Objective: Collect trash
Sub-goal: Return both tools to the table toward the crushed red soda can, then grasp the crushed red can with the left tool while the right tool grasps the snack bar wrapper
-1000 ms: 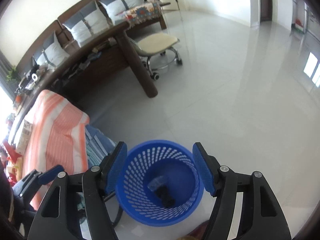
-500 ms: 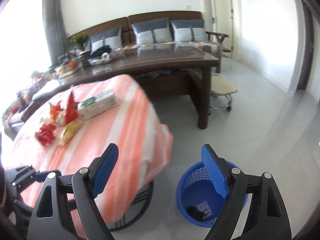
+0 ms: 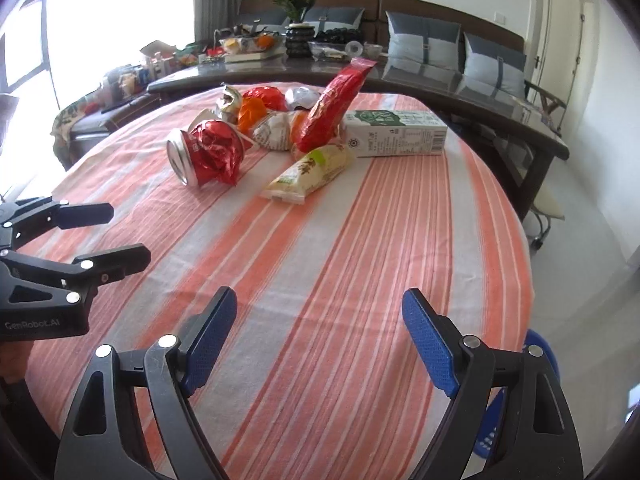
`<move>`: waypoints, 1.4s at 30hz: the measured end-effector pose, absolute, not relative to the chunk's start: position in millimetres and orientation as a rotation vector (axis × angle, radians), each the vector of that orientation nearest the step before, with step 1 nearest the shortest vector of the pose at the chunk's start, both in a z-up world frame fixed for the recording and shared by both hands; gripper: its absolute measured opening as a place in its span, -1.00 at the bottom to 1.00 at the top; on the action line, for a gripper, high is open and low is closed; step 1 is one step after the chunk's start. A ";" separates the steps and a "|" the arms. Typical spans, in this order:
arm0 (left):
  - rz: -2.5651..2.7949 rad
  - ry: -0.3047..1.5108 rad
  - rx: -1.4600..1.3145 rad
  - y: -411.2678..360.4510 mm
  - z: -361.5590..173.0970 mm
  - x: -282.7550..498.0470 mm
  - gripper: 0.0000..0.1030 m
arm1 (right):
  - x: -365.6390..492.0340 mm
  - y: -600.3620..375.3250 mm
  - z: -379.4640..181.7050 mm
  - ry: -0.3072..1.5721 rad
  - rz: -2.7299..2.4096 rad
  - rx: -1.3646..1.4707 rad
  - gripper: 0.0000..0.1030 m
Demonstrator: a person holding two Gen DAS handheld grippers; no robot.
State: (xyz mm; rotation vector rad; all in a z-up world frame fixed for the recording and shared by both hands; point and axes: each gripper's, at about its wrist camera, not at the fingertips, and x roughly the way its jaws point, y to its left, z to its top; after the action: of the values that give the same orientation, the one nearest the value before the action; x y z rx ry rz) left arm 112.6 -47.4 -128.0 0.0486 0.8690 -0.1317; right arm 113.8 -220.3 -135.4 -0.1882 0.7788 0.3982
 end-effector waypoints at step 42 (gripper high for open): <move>-0.290 0.797 -0.126 42.9 -98.5 154.8 0.65 | 105.4 -211.0 -145.7 0.809 0.447 -0.218 0.67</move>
State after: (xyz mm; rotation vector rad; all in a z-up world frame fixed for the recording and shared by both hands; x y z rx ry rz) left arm 154.8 42.9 -98.5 -0.1256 0.7973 -0.2895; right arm 105.4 -211.0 -145.7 -0.2176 0.8088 0.4465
